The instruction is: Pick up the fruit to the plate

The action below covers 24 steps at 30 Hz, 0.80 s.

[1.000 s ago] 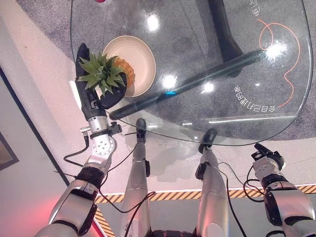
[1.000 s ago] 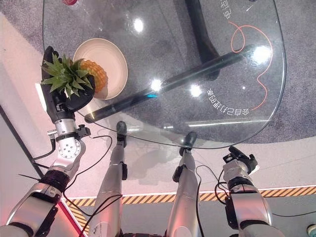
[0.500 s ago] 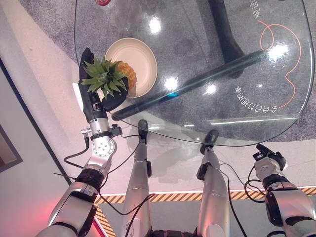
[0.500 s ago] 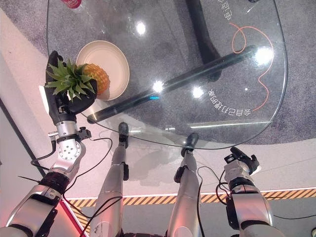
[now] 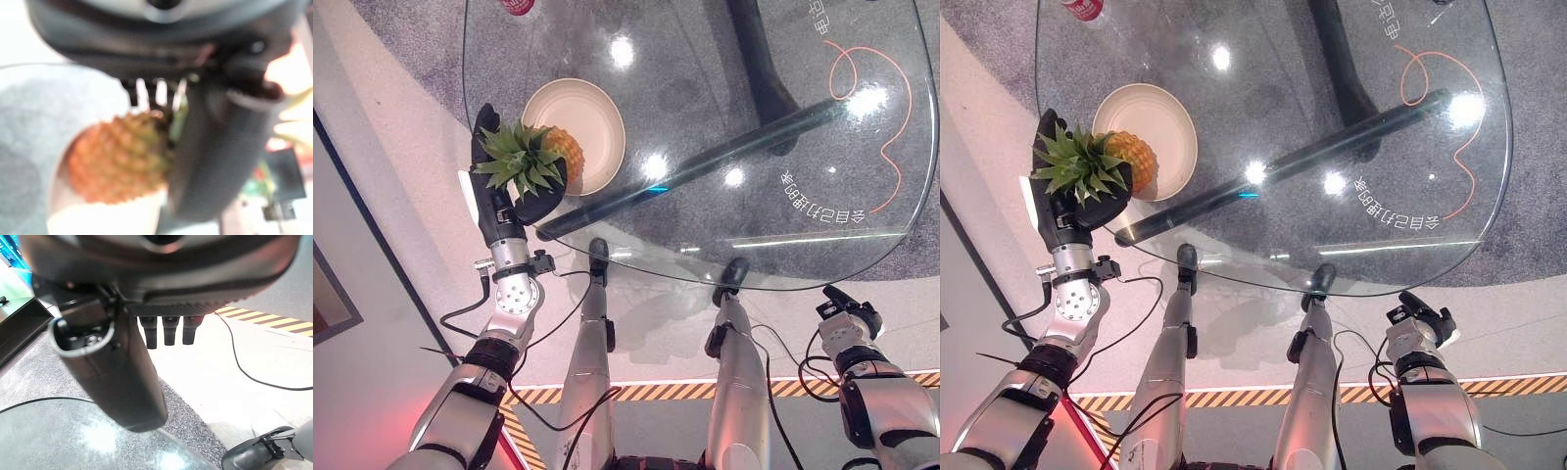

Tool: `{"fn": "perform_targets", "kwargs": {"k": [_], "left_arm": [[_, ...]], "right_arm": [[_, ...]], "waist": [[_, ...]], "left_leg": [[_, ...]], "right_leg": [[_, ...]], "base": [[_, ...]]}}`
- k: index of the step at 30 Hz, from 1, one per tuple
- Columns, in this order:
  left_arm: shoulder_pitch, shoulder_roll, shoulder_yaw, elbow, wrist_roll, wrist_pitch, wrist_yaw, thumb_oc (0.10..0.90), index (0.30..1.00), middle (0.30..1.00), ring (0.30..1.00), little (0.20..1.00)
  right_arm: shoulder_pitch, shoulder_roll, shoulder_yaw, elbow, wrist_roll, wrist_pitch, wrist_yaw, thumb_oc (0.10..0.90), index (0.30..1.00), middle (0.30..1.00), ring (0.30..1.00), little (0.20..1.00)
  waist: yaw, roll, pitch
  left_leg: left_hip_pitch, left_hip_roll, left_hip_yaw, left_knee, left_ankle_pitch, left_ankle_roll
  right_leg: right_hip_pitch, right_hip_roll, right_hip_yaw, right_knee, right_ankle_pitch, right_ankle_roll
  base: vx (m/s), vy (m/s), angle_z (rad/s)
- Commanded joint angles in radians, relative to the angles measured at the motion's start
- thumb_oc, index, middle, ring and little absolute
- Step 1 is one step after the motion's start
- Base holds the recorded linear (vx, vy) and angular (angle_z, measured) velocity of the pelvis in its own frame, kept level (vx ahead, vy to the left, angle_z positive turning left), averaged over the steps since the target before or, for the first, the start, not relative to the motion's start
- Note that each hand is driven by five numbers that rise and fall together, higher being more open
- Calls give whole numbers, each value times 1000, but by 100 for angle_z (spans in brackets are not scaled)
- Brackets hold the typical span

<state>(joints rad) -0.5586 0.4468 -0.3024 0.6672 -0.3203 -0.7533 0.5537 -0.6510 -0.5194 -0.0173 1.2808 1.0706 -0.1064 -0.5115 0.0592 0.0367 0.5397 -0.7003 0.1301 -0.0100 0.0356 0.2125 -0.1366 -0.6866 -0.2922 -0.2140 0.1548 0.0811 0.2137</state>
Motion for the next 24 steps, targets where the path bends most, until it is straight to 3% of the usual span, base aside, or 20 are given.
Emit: {"fn": "perform_targets", "kwargs": {"k": [1, 24], "left_arm": [[-2, 34, 24, 0, 11, -29, 37, 800, 900, 900, 900, 900], [-19, 83, -22, -130, 89, -70, 9, 800, 900, 900, 900, 900]], "right_arm": [[43, -111, -5, -11, -5, -44, -2, 800, 900, 900, 900, 900], [45, -114, -9, -2, 0, -47, 9, 800, 900, 900, 900, 900]], "waist": [[21, 7, -20], [25, 11, -20]], "left_leg": [[2, 15, 31, 42, -74, 0], [10, 16, 27, 36, -74, 3]], "right_leg": [[-40, -2, -42, 43, 57, 1], [-37, -4, -40, 43, 60, 3]], "base": [[0, 0, 0], [0, 0, 0]]}}
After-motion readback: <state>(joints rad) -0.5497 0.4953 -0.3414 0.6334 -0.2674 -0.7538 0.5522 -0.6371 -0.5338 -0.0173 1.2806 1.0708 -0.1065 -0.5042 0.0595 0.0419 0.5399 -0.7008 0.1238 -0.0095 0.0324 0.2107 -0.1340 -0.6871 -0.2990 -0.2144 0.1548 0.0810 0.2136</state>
